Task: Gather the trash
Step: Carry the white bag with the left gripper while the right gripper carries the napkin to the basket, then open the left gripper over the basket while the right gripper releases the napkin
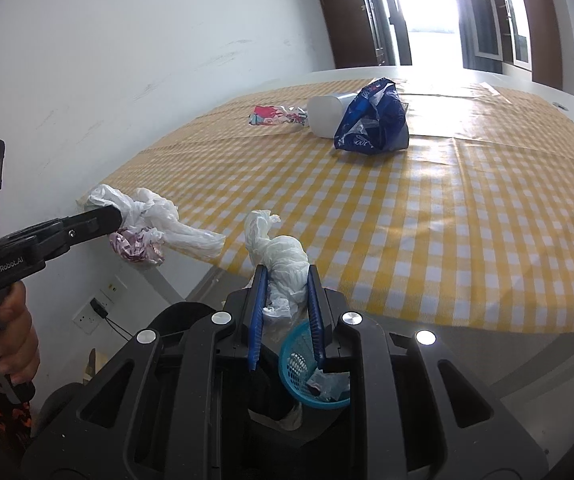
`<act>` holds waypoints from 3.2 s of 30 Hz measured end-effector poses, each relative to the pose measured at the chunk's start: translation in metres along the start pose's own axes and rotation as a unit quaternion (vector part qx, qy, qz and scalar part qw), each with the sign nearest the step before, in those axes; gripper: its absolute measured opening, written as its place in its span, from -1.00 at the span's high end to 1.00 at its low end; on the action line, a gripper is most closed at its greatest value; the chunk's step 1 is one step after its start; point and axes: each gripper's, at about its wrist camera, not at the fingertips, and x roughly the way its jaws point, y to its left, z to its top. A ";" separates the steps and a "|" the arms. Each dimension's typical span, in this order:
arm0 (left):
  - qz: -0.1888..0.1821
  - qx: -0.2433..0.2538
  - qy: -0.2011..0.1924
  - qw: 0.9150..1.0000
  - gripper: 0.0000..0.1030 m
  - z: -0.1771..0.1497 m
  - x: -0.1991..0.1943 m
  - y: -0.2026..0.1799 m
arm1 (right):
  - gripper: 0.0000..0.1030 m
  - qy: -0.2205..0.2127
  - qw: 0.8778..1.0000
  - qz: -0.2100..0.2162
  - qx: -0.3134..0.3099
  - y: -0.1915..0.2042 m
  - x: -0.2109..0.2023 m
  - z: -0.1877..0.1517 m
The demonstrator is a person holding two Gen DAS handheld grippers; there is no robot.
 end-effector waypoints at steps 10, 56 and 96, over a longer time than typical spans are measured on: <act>0.000 0.013 0.038 0.999 0.98 -0.042 0.004 -0.009 | 0.64 0.021 1.000 0.004 -0.003 0.003 -0.008 -0.036; 0.011 -0.143 0.266 0.953 0.98 -0.149 0.249 0.093 | 0.64 0.296 0.953 -0.035 0.061 -0.056 0.231 -0.130; 0.017 -0.242 0.373 0.895 0.67 -0.175 0.414 0.139 | 0.41 0.438 0.870 -0.080 0.211 -0.150 0.417 -0.194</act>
